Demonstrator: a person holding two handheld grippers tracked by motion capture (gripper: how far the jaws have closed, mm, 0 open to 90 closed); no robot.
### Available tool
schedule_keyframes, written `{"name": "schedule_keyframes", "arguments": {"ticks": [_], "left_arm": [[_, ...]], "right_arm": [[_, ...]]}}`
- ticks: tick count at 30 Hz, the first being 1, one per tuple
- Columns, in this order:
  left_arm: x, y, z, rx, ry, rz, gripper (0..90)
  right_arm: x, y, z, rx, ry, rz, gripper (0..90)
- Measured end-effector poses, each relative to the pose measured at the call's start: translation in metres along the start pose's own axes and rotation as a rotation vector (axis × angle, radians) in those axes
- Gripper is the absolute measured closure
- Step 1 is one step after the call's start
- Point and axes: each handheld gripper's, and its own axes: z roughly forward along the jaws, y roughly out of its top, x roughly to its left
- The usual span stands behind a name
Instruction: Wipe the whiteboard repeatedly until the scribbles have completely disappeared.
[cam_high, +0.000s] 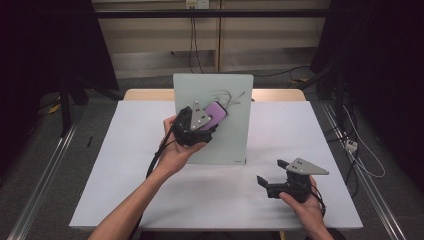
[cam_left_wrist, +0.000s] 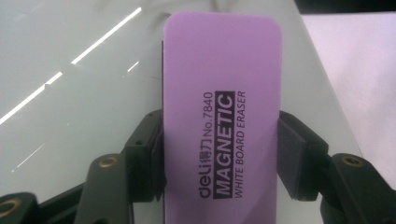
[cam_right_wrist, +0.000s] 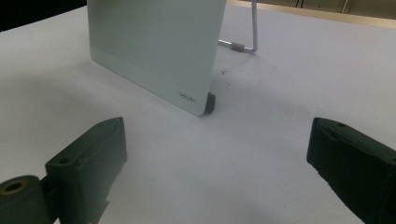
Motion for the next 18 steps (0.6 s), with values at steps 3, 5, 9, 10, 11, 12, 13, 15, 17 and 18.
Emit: {"name": "schedule_keyframes", "arguments": {"ticks": [3,5,9,10,11,12,13,15,17,18], "left_arm": [[-0.005,0.0,0.003,0.012,-0.003,0.011,41.2],[-0.006,0.0,0.003,0.014,-0.002,0.005,41.1],[-0.003,0.001,0.003,0.012,-0.02,-0.004,41.2],[-0.002,0.001,0.002,0.014,-0.023,-0.005,41.2],[-0.002,0.001,0.002,0.014,-0.024,-0.006,41.2],[-0.001,0.001,0.002,0.017,-0.024,-0.003,41.2],[-0.001,0.002,0.001,0.015,-0.023,-0.004,41.2],[0.002,0.003,0.0,0.011,-0.02,-0.01,41.2],[0.006,0.004,-0.003,0.002,-0.007,-0.019,41.2],[0.008,0.004,-0.004,-0.002,0.001,-0.024,41.2]], "right_arm": [[0.0,0.0,0.0,0.002,0.0,-0.001,5.0],[0.0,0.0,0.0,0.002,0.0,-0.002,5.0],[0.0,0.0,0.0,0.002,-0.002,-0.002,5.0],[0.0,0.0,0.0,0.001,-0.001,-0.002,5.0],[0.0,0.0,0.0,0.0,0.0,-0.002,5.0],[0.0,0.0,0.0,0.001,0.0,-0.003,5.0],[0.0,0.0,0.0,0.001,0.0,-0.002,5.0],[0.0,0.0,0.0,-0.001,0.0,0.002,5.0],[0.0,0.0,0.0,-0.001,0.001,0.003,5.0],[0.0,0.0,0.0,-0.002,0.001,0.001,5.0]]}}
